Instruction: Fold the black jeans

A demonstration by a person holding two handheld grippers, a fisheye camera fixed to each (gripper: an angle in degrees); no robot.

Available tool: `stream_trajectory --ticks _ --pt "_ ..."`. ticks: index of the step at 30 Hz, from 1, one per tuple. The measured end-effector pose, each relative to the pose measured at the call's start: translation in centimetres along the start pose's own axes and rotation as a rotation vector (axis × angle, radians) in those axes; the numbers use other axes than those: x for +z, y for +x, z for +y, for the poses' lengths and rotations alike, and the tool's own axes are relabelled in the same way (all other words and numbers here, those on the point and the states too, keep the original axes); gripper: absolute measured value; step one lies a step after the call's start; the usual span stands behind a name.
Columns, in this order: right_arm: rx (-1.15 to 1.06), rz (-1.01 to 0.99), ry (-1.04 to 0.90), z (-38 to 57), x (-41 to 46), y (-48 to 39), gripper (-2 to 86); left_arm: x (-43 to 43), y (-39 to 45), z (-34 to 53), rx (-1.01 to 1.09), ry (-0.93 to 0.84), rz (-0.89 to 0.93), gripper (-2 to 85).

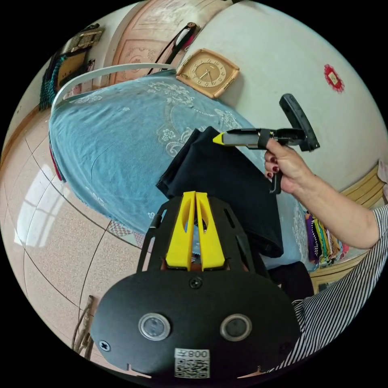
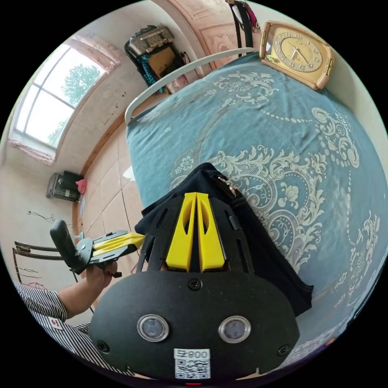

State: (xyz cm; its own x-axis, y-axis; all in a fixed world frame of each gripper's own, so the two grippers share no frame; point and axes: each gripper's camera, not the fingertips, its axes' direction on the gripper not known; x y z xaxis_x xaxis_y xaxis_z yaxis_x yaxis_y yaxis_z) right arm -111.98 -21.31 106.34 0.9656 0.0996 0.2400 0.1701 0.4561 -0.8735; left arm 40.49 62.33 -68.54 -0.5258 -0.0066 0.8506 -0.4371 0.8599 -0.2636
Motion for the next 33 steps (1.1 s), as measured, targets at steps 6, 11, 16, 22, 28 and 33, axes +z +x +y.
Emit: stream_trajectory --ticks 6,11,16,22,28,33 --pt "-0.092 0.109 -0.056 -0.2 2.9 -1.0 0.1 1.7 4.2 0.4 0.115 -0.021 -0.136 0.1" --pt "-0.144 0.133 -0.011 1.9 3.5 -1.1 0.1 2.8 5.3 0.7 0.098 -0.040 -0.095 0.0" --pt "-0.144 0.148 0.039 2.3 1.5 -0.1 0.1 1.6 7.6 1.5 0.130 0.039 -0.098 0.0" --pt "0.002 -0.029 -0.033 2.6 3.1 5.5 0.2 4.8 7.4 1.9 0.063 -0.045 -0.045 0.0" --pt "0.088 -0.148 0.058 11.7 -0.7 11.7 0.3 4.6 7.7 4.8 -0.030 -0.025 0.139 0.2" --pt "0.298 -0.277 0.056 25.0 -2.0 18.6 0.8 7.4 10.3 7.9 -0.032 -0.155 0.301 0.5"
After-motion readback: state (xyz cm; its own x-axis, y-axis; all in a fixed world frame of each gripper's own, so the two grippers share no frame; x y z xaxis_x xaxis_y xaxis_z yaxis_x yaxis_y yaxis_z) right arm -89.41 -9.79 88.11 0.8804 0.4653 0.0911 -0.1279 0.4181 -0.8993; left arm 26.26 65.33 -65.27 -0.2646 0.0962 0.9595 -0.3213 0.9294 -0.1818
